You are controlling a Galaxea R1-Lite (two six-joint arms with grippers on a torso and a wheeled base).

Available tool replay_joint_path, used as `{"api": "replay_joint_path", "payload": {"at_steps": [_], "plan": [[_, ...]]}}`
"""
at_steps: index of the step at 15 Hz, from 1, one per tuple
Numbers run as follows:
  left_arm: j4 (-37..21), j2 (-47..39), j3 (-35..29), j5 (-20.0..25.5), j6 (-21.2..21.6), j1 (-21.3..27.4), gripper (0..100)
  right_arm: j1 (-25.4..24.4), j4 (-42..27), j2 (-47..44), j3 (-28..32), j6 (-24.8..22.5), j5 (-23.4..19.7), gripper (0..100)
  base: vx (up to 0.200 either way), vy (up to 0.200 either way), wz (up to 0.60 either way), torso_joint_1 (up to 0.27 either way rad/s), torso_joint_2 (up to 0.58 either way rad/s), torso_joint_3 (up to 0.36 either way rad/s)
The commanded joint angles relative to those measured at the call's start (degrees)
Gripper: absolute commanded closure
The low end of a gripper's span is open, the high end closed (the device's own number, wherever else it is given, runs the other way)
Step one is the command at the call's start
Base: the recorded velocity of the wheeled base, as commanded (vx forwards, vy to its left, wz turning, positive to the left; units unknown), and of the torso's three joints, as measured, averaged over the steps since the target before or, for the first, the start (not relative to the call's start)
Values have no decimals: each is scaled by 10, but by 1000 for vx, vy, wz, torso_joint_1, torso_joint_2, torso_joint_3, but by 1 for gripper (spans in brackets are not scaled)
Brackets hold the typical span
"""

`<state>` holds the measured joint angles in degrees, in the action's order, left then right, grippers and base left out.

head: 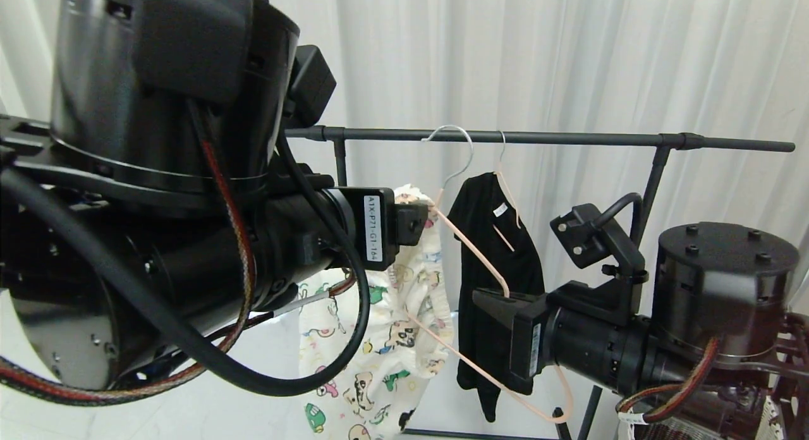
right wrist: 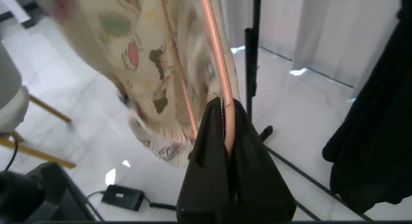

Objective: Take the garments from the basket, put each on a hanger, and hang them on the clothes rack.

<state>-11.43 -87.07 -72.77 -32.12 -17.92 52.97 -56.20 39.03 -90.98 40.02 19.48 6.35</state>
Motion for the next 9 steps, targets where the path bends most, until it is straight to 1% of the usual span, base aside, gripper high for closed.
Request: {"api": "replay_joint_path", "payload": {"at_steps": [1, 3, 4, 6, 7, 9], "plan": [[0, 21, 20, 0, 3, -8, 0, 0, 25, 4, -2, -1, 8, 100, 0, 0, 0, 0, 0, 0], [0, 35, 42, 0, 6, -8, 0, 0, 32, 6, -2, -3, 14, 100, 0, 0, 0, 0, 0, 0], [0, 40, 51, 0, 10, -8, 0, 2, 33, 7, -2, -10, 15, 100, 0, 0, 0, 0, 0, 0], [0, 46, 68, 1, 13, -8, 0, 9, 59, 6, -6, -32, 16, 100, 0, 0, 0, 0, 0, 0], [0, 59, 93, 1, 18, -8, 0, 10, 77, 12, -27, -45, 16, 100, 0, 0, 0, 0, 0, 0], [1, 92, 141, 5, 38, -8, 0, 10, 118, 30, -87, -60, 15, 100, 0, 0, 0, 0, 0, 0]]}}
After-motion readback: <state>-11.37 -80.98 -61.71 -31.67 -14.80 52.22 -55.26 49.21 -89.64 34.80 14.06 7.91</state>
